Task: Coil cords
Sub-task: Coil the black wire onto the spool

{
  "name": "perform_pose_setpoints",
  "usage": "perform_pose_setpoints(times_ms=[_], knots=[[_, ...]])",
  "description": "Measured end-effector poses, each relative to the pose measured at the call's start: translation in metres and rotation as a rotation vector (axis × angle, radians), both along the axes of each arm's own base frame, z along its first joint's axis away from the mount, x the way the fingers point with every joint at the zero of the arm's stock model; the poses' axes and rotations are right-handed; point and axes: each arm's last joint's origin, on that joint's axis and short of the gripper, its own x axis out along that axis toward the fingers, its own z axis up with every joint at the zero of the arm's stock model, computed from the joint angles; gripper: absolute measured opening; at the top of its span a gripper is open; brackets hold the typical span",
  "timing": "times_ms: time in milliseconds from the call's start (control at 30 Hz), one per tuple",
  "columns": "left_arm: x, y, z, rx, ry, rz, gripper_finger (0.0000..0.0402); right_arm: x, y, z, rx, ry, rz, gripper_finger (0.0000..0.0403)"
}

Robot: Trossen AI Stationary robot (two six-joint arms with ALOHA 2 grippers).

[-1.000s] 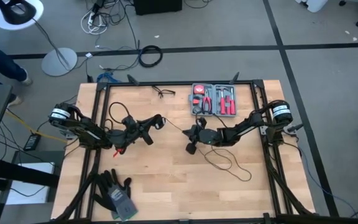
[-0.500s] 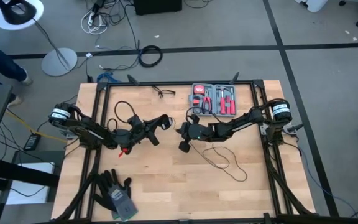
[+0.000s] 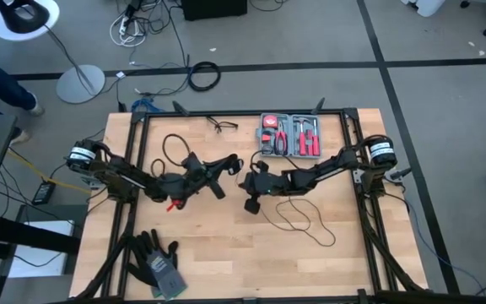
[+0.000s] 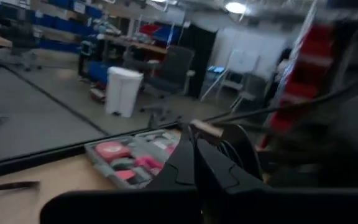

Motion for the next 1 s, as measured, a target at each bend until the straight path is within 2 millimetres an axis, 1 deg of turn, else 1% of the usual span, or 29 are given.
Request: perform_pose_setpoints(times_ms=[200,367,500,600,667,833,1000], knots=[[0.021,0.003,-0.001,0.039,0.219,0.026,0.0001,0.003,0.013,0.006,-0.058,-0.057,0.078,0.0],[0.026,0.006,0.0,0.075,0.312,0.038,0.0001,0.003,0.02,0.008,-0.07,-0.067,0.16,0.0],[0.026,0.006,-0.002,0.049,0.309,0.029,0.0001,0.005,0.021,0.009,-0.06,-0.086,0.224,0.0],[0.028,0.005,0.002,-0.015,0.229,-0.03,0.0001,0.005,0.02,0.009,-0.055,-0.082,0.225,0.0],[0.028,0.005,0.004,-0.019,0.205,-0.039,0.0001,0.005,0.019,0.009,-0.045,-0.089,0.242,0.0],[0.029,0.009,0.0,-0.037,0.219,-0.032,0.0001,0.008,0.022,0.016,-0.071,-0.16,0.348,0.0],[0.032,0.011,-0.012,-0.039,0.282,-0.07,0.0001,0.009,0.022,0.018,-0.127,-0.179,0.389,0.0]])
